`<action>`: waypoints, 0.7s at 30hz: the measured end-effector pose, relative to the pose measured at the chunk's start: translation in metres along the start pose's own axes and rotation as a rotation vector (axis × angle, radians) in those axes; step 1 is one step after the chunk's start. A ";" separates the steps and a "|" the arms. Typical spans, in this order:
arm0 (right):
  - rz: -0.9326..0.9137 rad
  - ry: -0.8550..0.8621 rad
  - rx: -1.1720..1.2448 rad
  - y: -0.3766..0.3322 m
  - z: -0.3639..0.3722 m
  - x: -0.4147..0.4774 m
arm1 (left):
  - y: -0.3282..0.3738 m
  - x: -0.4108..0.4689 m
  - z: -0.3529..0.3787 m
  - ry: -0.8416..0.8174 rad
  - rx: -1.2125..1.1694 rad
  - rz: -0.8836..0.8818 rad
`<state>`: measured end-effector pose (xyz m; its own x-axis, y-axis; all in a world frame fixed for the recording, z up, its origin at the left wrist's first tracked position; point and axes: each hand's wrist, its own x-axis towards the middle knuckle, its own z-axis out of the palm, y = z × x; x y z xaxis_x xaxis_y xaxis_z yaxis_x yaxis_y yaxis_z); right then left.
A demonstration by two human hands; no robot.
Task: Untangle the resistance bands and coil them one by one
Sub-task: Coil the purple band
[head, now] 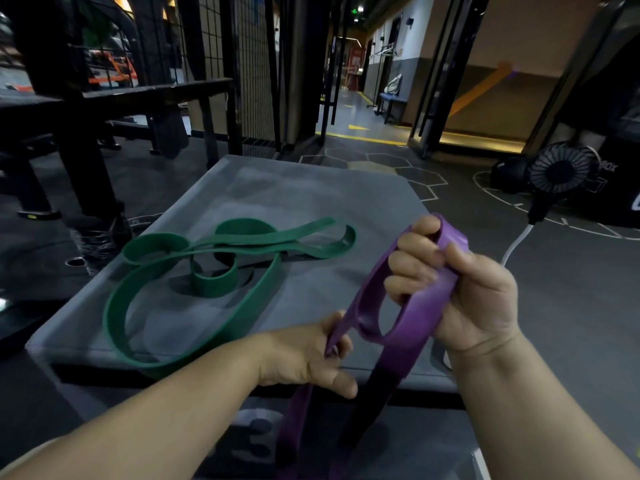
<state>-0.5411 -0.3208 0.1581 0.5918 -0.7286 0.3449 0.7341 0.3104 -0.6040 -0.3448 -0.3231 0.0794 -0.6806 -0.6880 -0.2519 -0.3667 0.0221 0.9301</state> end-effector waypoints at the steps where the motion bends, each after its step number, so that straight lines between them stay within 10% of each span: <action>1: -0.025 0.016 0.012 -0.003 -0.001 0.001 | 0.000 0.003 0.002 0.027 0.033 -0.008; 10: -0.146 0.095 -0.012 -0.017 -0.016 0.000 | 0.000 0.018 0.013 0.505 0.217 -0.163; 21: -0.317 0.596 -0.368 -0.001 -0.023 0.003 | 0.019 0.000 0.017 0.153 -0.487 -0.015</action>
<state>-0.5480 -0.3369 0.1435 0.0154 -0.9872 0.1589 0.6186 -0.1154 -0.7772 -0.3618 -0.3103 0.0923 -0.5631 -0.7850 -0.2583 -0.0130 -0.3041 0.9525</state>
